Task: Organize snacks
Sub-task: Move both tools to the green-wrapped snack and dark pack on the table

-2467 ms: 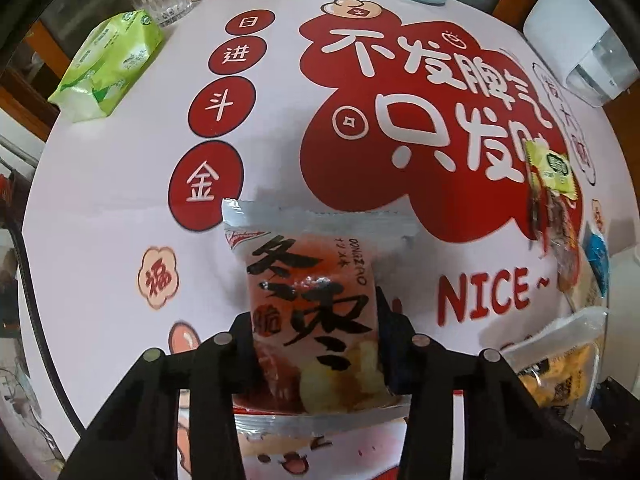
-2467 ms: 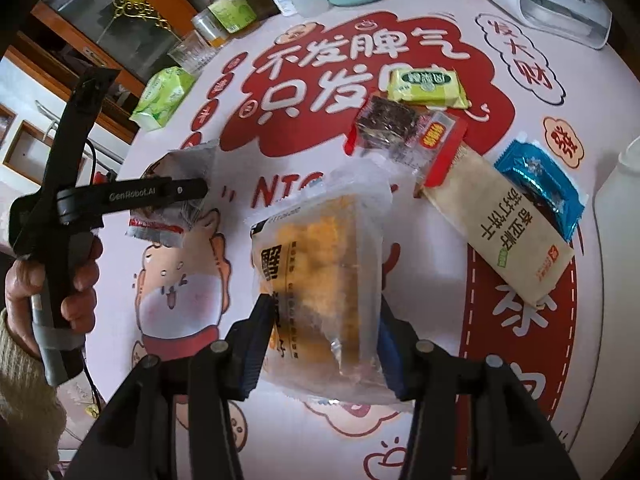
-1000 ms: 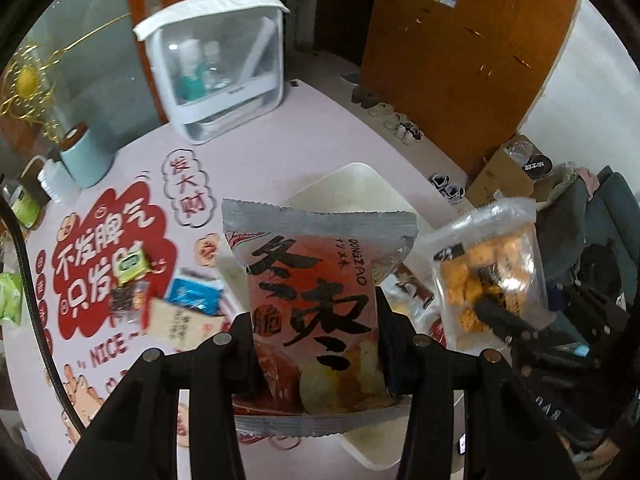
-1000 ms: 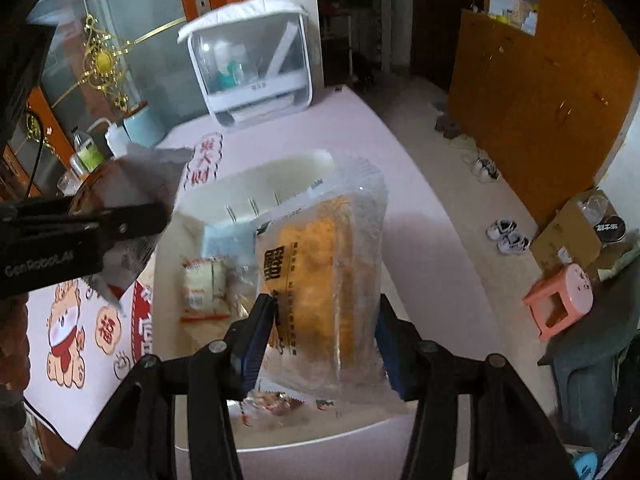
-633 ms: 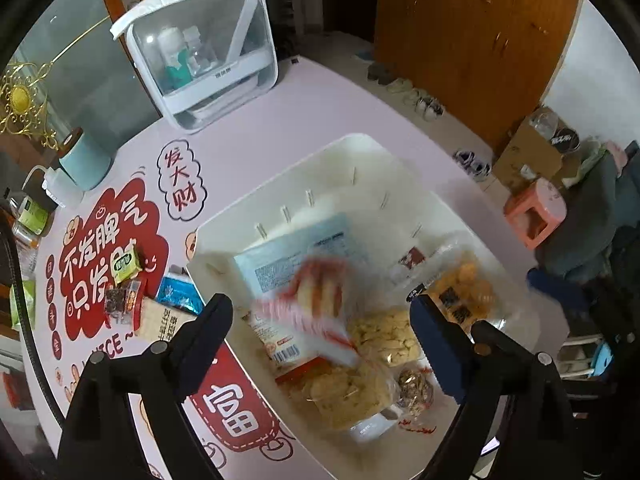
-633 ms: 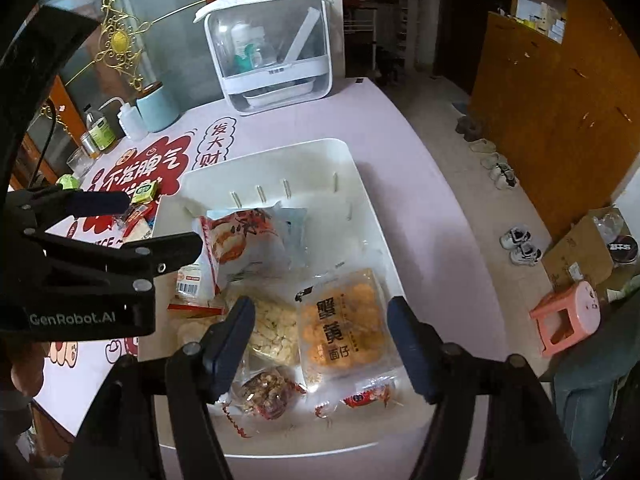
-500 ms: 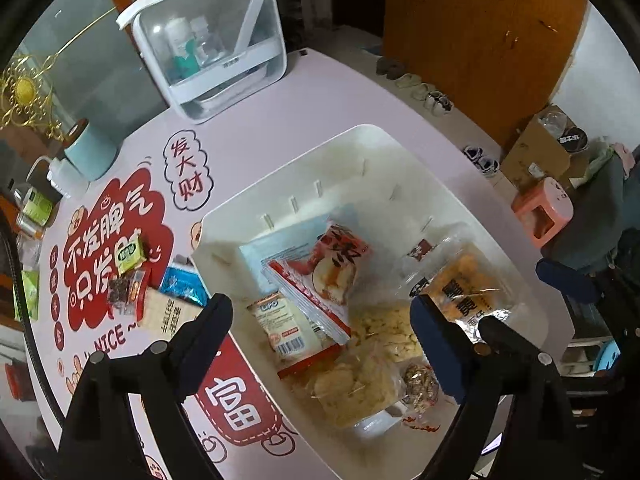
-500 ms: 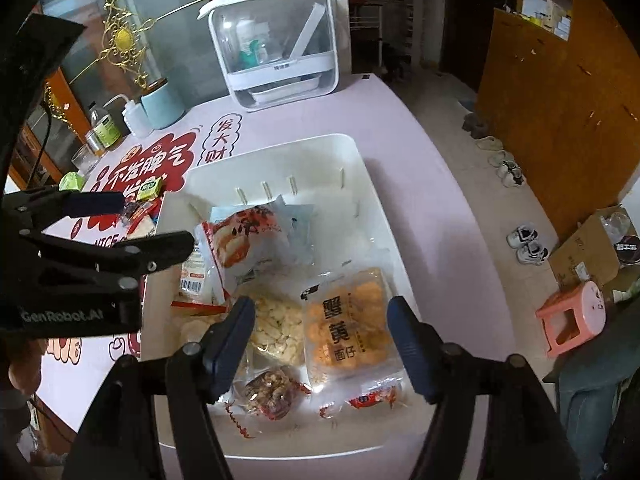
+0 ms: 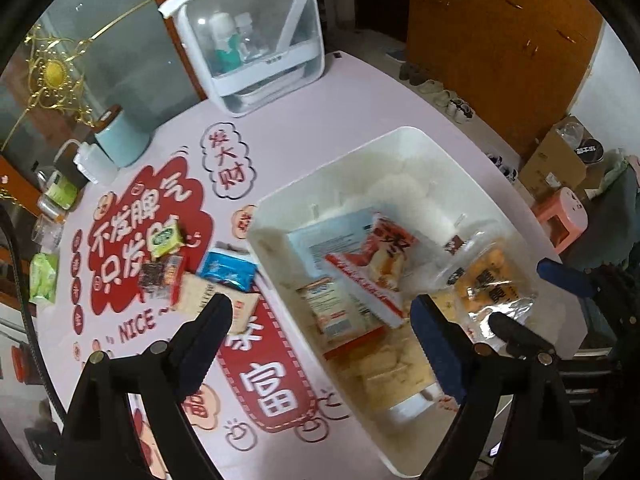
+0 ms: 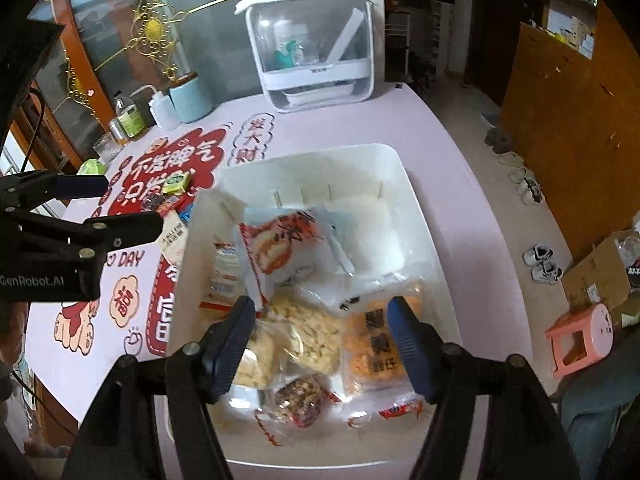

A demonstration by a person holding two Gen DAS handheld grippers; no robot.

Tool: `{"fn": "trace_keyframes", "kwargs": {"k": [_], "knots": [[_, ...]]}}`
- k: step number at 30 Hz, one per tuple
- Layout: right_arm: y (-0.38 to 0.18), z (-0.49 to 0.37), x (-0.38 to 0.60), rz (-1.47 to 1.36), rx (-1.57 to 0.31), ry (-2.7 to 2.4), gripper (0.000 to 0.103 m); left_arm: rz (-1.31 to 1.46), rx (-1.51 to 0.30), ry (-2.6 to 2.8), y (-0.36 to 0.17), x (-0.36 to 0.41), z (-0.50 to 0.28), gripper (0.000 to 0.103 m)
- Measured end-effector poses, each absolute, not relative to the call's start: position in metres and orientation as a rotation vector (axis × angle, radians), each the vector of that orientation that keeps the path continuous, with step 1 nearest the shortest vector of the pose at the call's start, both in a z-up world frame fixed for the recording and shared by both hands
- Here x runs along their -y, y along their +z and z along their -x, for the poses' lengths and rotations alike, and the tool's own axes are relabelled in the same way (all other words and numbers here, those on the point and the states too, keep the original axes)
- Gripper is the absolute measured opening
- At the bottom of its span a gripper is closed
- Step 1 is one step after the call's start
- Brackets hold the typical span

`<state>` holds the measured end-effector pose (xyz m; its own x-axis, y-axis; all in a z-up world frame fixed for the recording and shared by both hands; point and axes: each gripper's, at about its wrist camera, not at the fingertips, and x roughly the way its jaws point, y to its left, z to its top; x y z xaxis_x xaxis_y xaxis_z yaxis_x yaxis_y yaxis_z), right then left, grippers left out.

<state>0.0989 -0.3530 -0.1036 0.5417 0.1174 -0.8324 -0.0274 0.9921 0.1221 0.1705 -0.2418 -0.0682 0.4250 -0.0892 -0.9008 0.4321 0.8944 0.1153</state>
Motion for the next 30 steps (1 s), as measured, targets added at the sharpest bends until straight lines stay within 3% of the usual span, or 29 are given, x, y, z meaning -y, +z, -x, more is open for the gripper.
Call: {"fn": "trace_keyframes", "kwargs": {"k": [19,24,30], "knots": [[-0.023,-0.201,0.260,-0.077,-0.881,0.228,0.069,-0.346,-1.068,-0.166,0.009,0.092,-0.226,0.090],[-0.035,-0.265,0.226,-0.127,-0.949,0.254,0.069,-0.344,-1.090,-0.165,-0.006,0.058,-0.261,0.090],[-0.093,-0.334,0.179,-0.159,-1.076,0.245,0.069,-0.346,-1.128,-0.143,-0.062,0.025,-0.309,0.090]]}}
